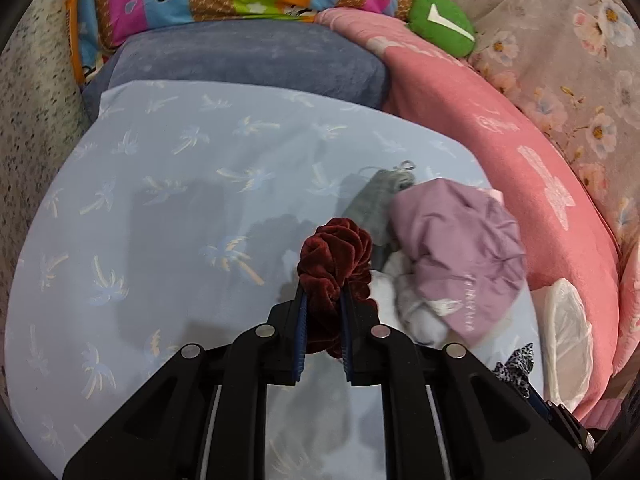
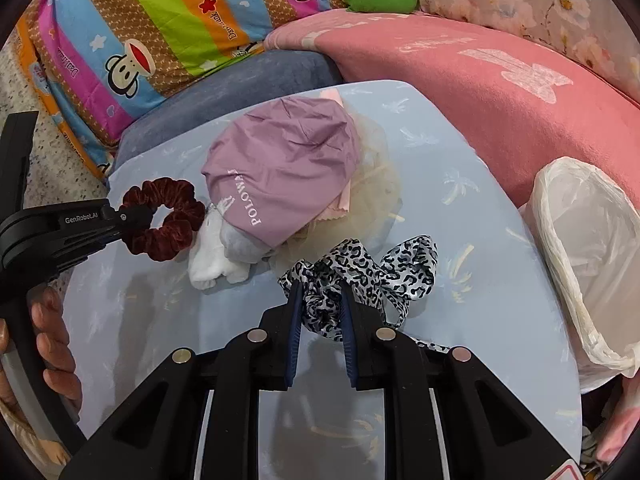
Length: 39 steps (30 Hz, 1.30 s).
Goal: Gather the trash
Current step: 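Carry both items over the bin and open the left gripper to drop the scrunchie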
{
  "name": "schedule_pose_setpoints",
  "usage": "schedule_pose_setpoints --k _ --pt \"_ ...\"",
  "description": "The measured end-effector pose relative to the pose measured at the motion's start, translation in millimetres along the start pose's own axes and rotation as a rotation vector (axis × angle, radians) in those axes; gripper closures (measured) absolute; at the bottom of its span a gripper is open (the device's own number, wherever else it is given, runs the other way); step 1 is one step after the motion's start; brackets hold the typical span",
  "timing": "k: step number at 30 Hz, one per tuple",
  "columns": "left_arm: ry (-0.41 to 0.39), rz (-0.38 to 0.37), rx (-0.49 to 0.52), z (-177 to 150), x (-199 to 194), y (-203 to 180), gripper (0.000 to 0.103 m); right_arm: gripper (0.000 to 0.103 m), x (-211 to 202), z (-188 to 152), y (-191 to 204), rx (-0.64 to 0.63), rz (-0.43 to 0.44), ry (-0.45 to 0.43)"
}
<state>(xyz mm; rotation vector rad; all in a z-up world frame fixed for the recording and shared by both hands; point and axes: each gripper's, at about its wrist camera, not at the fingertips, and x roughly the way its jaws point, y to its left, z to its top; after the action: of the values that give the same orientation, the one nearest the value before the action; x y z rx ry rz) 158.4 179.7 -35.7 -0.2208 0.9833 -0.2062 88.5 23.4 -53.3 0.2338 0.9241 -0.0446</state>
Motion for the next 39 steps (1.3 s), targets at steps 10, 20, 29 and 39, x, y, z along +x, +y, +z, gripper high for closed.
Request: schedule_pose_setpoints --k 10,20,29,39 --pt "-0.055 -0.081 0.119 -6 -35 -63 0.089 0.086 -55 13 -16 0.041 0.032 -0.115" --pt "-0.073 -0.159 0.264 -23 -49 -141 0.089 0.086 -97 20 -75 0.133 -0.006 -0.213" --pt "-0.051 -0.229 0.393 -44 -46 -211 0.089 0.086 -128 14 -150 0.253 -0.072 -0.277" --pt "-0.007 -0.304 0.528 -65 -33 -277 0.089 0.086 -143 2 -215 0.369 -0.143 -0.305"
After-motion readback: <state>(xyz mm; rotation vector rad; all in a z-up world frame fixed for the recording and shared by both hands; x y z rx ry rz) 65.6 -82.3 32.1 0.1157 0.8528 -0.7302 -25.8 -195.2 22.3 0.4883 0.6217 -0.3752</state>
